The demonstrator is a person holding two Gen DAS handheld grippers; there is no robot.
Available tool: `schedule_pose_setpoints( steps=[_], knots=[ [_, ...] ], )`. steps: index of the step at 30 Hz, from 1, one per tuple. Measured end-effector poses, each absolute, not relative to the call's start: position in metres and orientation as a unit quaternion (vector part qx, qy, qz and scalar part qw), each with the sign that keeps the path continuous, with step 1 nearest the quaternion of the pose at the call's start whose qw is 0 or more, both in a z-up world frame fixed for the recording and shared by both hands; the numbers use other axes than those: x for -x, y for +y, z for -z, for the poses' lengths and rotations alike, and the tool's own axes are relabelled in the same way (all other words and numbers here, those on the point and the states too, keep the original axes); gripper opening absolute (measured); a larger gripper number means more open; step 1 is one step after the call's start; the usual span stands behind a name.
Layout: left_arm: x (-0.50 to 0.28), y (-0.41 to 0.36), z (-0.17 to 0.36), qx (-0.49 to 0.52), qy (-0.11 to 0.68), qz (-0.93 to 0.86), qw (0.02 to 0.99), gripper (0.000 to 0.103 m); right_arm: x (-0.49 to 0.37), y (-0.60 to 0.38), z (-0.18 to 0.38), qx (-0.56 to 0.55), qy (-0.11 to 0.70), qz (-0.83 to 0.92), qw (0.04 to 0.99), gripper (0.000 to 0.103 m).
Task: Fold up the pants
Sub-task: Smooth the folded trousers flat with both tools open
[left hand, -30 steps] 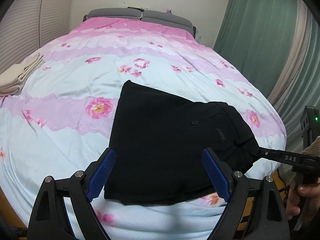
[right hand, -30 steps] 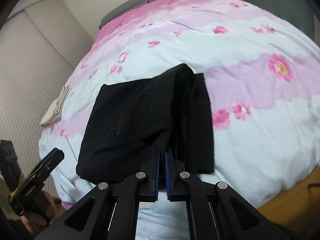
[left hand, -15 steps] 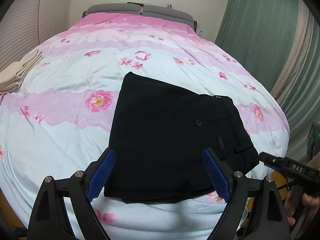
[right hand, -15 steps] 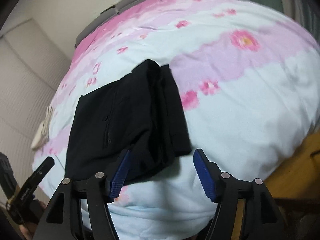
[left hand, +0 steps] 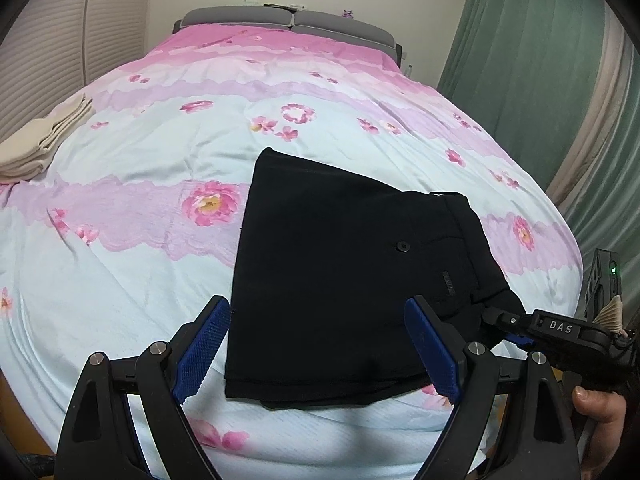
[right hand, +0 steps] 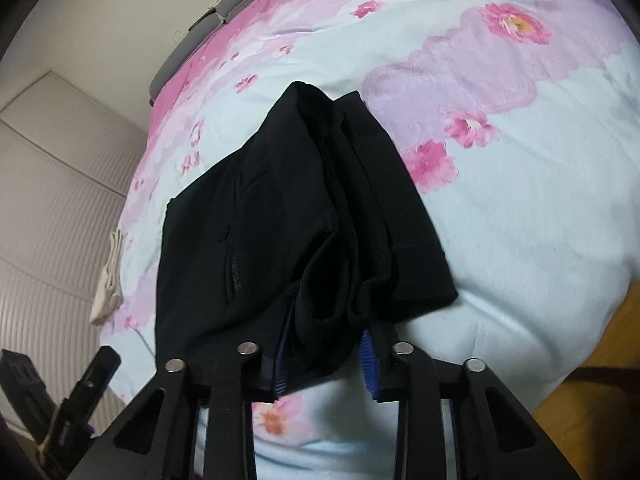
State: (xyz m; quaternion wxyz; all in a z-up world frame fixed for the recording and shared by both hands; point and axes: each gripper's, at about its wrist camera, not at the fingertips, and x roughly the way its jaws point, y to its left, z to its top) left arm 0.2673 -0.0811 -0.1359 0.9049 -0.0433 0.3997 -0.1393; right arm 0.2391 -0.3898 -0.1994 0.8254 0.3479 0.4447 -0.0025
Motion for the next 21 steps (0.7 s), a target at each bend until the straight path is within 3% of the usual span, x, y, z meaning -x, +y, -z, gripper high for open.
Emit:
schedule_pose_setpoints(
  steps=[8,15,21],
  knots=[
    [-0.273,-0.093,0.132,0.038,0.396,0.15,0.905,0.089,-0.225,-0.422,0.154,-0.331,0.368,0.054,0.867,0.019],
    [-0.273,-0.107,0.145,0.031,0.412,0.165,0.896,0.089,-0.216,-0.436,0.217,-0.394,0.423,0.035,0.815,0.02],
    [-0.277,-0.101,0.144,0.029,0.409,0.153,0.899,0.089,-0.23,-0.422,0.22,-0.402,0.423,-0.006,0.812,0.02]
  ],
)
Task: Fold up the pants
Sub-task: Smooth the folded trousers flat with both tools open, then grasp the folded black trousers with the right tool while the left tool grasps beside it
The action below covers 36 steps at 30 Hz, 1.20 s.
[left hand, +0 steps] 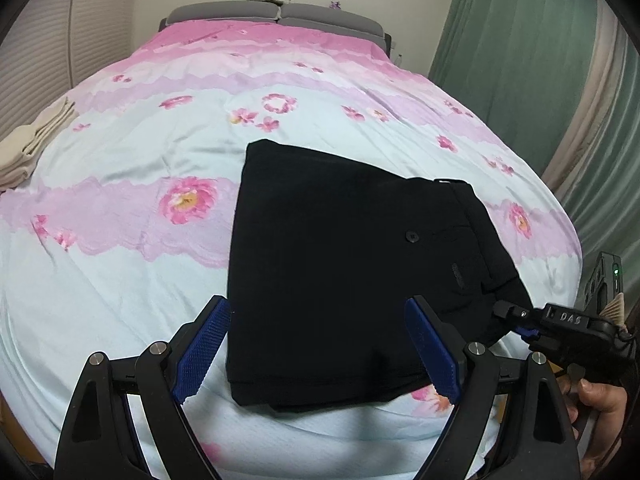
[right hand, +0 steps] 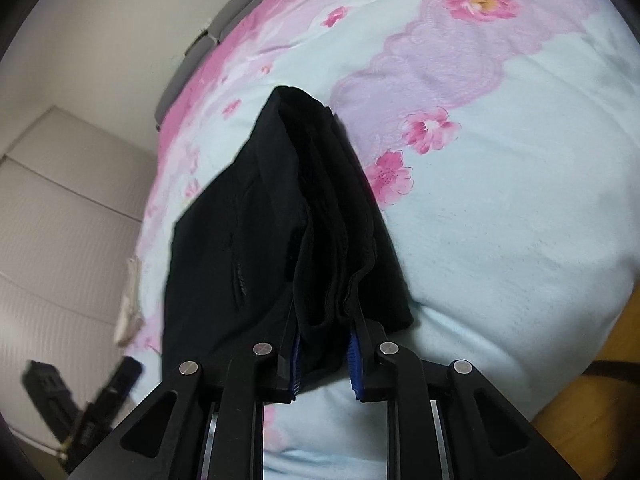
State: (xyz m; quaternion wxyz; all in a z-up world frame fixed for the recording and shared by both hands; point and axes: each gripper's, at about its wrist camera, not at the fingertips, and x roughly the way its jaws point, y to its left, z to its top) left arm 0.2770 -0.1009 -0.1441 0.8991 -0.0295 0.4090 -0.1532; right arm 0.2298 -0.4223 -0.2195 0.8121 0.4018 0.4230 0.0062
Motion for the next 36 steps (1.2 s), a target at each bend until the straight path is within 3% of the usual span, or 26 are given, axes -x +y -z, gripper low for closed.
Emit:
schedule_pose_setpoints(
  steps=[4,10,11,14,16,18,27,36],
  knots=[
    [-0.281,-0.093,0.144,0.033,0.408,0.143,0.901,0.089,-0.23,-0.422,0.224,-0.409,0.426,0.001,0.807,0.023],
    [-0.285,-0.082,0.146,0.037,0.409,0.133,0.902,0.089,-0.219,-0.415,0.206,-0.342,0.451,0.017,0.824,0.05],
    [-0.285,-0.08,0.145,0.037,0.405,0.13,0.904,0.089,-0.216,-0.413,0.2,-0.329,0.453,0.027,0.828,0.05],
    [-0.289,-0.076,0.142,0.034,0.395,0.117,0.91,0.089,-0.209,-0.409,0.172,-0.28,0.435,0.044,0.855,0.056],
    [-0.296,-0.078,0.14,0.035,0.395,0.116,0.911,0.089,-0.218,-0.41,0.148,-0.235,0.415,0.052,0.877,0.07],
    [-0.304,-0.084,0.135,0.034,0.388,0.119,0.913,0.089,-0.234,-0.413,0.129,-0.201,0.398,0.051,0.894,0.075],
    [-0.37,-0.099,0.127,0.037,0.38,0.112,0.917,0.089,-0.366,-0.449,0.132,-0.216,0.467,0.005,0.858,0.076],
    [-0.374,-0.08,0.171,0.054,0.441,0.116,0.888,0.089,-0.311,-0.431,0.161,-0.218,0.452,0.029,0.865,0.076]
  ],
)
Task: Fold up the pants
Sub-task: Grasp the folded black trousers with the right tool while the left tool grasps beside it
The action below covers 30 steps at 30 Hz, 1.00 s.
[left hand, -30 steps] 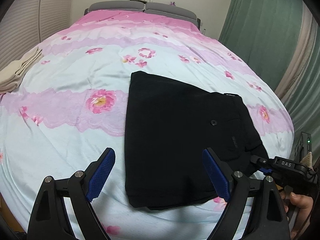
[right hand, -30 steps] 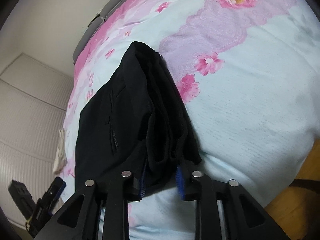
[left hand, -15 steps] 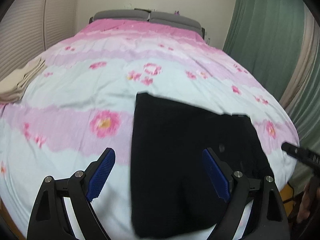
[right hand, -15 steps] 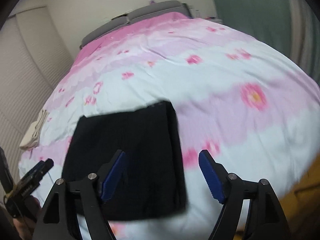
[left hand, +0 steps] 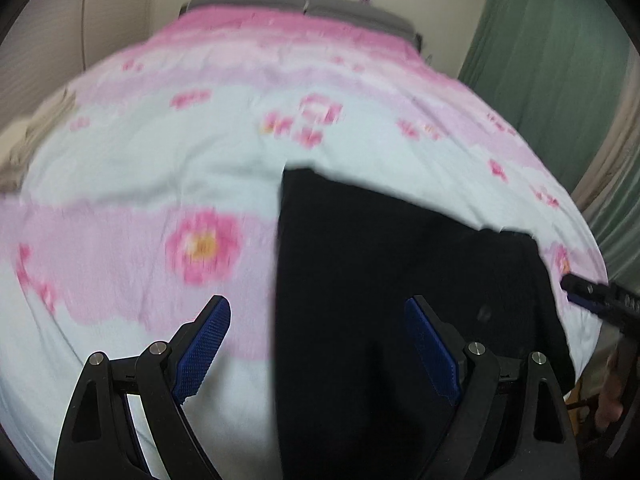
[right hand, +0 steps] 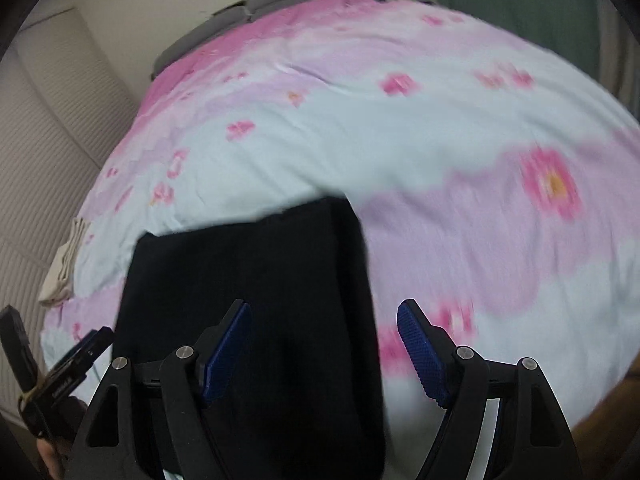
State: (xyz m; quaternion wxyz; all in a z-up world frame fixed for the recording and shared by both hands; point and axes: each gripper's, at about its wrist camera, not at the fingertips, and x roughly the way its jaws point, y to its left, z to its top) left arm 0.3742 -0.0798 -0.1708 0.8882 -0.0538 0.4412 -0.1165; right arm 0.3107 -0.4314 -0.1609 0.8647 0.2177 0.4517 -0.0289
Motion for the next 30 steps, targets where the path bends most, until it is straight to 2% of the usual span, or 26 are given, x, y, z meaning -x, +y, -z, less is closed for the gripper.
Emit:
schedule_pose_setpoints(
  steps=[7,15,21,23,24,26,27,28,29,30],
  knots=[
    [-0.351,-0.078,0.206,0.077,0.486,0.129,0.861,0.089,-0.276,-0.431,0.211,-0.275,0.485,0.018,0.83,0.076],
    [-0.341,-0.091,0.218,0.089,0.511,0.172,0.838,0.089,-0.263,-0.437,0.239,-0.378,0.464,-0.062,0.799,0.082],
    [-0.338,-0.094,0.226,0.1,0.511,0.179,0.835,0.089,-0.267,-0.437,0.254,-0.393,0.456,-0.088,0.794,0.083],
    [-0.336,-0.098,0.226,0.096,0.503,0.181,0.84,0.082,-0.267,-0.441,0.261,-0.409,0.446,-0.097,0.79,0.083],
    [-0.336,-0.099,0.226,0.096,0.501,0.181,0.841,0.08,-0.267,-0.441,0.261,-0.416,0.441,-0.098,0.789,0.079],
    [-0.334,-0.097,0.223,0.106,0.492,0.177,0.846,0.06,-0.264,-0.44,0.257,-0.417,0.44,-0.1,0.789,0.062],
    [-0.333,-0.096,0.222,0.108,0.489,0.176,0.848,0.055,-0.262,-0.439,0.255,-0.414,0.44,-0.101,0.79,0.053],
    [-0.333,-0.096,0.221,0.106,0.487,0.176,0.849,0.045,-0.26,-0.438,0.251,-0.413,0.438,-0.108,0.791,0.047],
    [-0.333,-0.097,0.218,0.099,0.484,0.179,0.851,0.036,-0.258,-0.438,0.246,-0.411,0.436,-0.116,0.792,0.045],
    [-0.332,-0.098,0.216,0.093,0.482,0.181,0.852,0.033,-0.256,-0.436,0.241,-0.405,0.436,-0.123,0.794,0.044]
  ],
)
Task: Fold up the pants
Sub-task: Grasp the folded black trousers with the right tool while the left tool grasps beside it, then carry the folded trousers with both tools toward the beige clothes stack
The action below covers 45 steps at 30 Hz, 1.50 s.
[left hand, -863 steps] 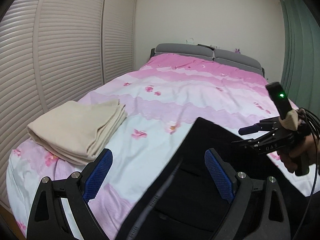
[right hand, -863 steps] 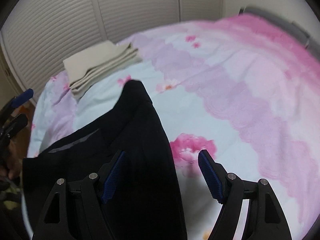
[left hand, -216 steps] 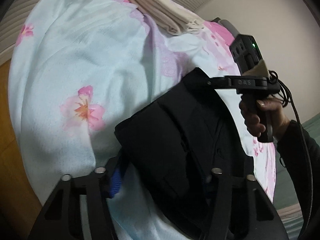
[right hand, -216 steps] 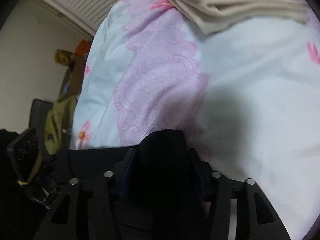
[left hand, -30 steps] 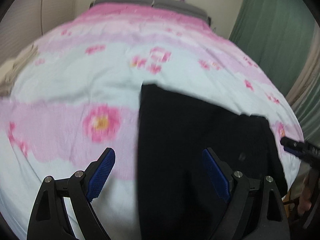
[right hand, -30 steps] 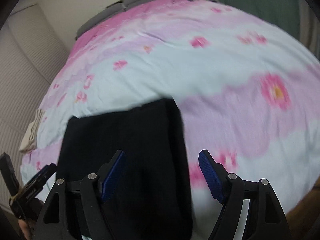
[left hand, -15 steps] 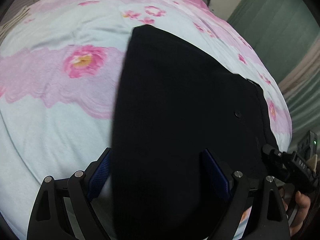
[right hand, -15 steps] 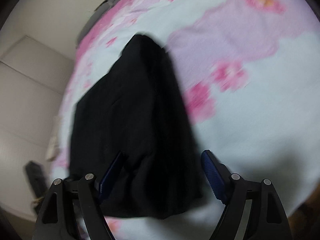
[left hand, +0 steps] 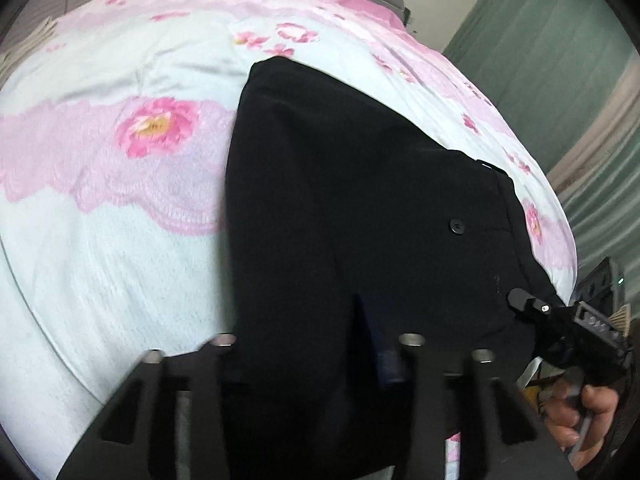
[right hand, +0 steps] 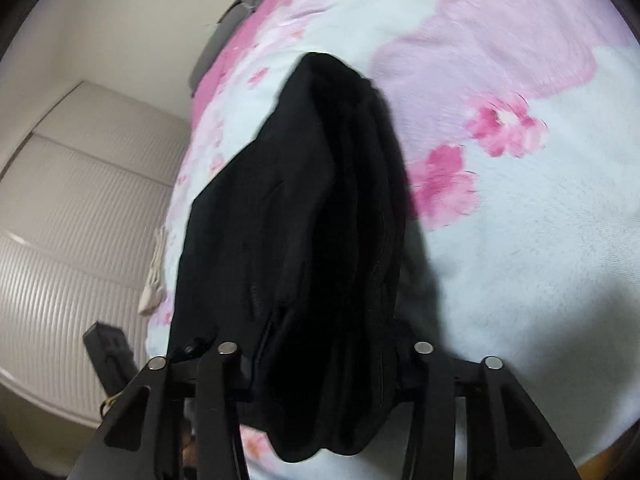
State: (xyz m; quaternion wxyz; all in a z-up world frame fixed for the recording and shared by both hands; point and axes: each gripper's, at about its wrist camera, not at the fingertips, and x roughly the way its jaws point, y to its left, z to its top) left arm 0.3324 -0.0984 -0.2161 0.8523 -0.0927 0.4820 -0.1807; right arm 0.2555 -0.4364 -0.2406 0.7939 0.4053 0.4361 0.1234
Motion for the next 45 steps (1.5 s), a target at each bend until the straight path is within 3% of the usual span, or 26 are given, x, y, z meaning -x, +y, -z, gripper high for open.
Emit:
schedule_pose_setpoints(
  steps=[2,5,21,27,33,45],
  knots=[
    [-0.331,-0.1,0.209,0.088,0.476,0.186,0.855,0.025,-0.253,-0.434,0.234,-0.397,0.437,-0.132,0.796,0.041],
    [-0.328,-0.101,0.2,0.08,0.468,0.191,0.859,0.023,-0.251,-0.434,0.235,-0.402,0.436,-0.122,0.796,0.036],
    [-0.335,-0.065,0.111,0.076,0.406,0.181,0.893,0.022,-0.254,-0.38,0.128,-0.327,0.374,-0.149,0.855,0.032],
    [-0.339,-0.018,0.079,0.097,0.385,0.17,0.902,0.022,-0.277,-0.333,0.084,-0.3,0.357,-0.181,0.866,0.032],
    [-0.355,0.069,0.037,0.119,0.354,0.146,0.916,0.022,-0.326,-0.252,0.035,-0.257,0.334,-0.231,0.877,0.032],
    [-0.441,0.346,-0.067,0.121,0.274,0.063,0.952,0.022,-0.49,0.022,-0.045,-0.205,0.277,-0.356,0.868,0.032]
  ],
)
